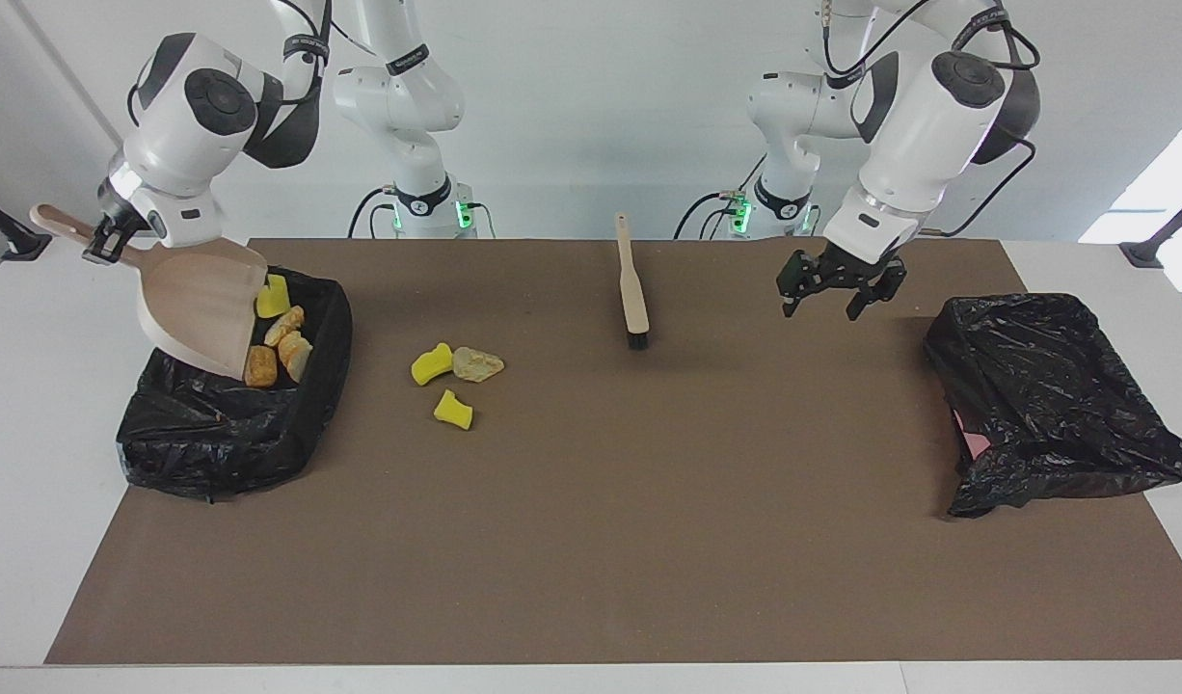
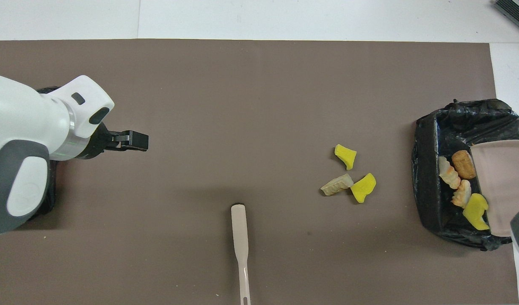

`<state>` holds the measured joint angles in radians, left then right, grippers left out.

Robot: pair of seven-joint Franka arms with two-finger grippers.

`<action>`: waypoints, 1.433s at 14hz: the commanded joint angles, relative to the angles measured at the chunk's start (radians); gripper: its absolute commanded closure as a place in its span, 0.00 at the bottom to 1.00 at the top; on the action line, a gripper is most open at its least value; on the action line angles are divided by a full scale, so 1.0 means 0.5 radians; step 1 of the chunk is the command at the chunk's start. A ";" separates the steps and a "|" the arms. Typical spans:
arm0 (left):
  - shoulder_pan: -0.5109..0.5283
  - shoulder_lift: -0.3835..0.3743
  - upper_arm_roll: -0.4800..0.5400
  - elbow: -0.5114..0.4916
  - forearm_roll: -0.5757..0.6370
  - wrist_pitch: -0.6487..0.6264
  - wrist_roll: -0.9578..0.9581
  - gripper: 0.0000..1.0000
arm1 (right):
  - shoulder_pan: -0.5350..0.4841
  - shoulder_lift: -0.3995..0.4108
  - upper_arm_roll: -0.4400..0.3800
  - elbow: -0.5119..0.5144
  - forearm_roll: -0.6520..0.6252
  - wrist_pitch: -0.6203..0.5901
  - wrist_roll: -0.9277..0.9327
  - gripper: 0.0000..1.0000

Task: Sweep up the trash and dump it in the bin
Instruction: 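Bring the empty dustpan back from the bag with the right gripper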

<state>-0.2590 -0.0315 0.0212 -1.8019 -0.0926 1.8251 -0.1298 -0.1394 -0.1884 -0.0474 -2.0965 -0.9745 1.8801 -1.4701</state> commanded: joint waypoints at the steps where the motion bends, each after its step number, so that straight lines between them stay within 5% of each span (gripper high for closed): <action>1: 0.134 0.039 -0.021 0.201 0.035 -0.220 0.186 0.00 | 0.064 -0.095 0.015 0.017 -0.061 -0.201 0.081 1.00; 4: 0.266 0.042 -0.021 0.339 0.071 -0.379 0.296 0.00 | 0.079 -0.197 0.088 0.112 0.007 -0.336 0.071 1.00; 7: 0.306 0.005 -0.003 0.346 0.136 -0.426 0.364 0.00 | 0.082 -0.194 0.245 0.244 0.337 -0.526 0.215 1.00; 13: 0.365 -0.038 0.010 0.318 0.136 -0.466 0.484 0.00 | 0.214 -0.175 0.423 0.287 1.114 -0.469 1.165 1.00; 16: 0.368 -0.047 0.010 0.315 0.136 -0.454 0.484 0.00 | 0.291 -0.001 0.438 0.404 1.476 -0.459 1.846 1.00; 20: 0.368 -0.066 0.019 0.318 0.136 -0.441 0.484 0.00 | 0.570 0.284 0.454 0.533 1.547 -0.331 2.619 1.00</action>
<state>-0.0848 -0.0497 0.0342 -1.6464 -0.0423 1.6127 0.1016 0.1035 -0.1301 0.1780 -1.8965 -0.2328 1.6938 -0.3276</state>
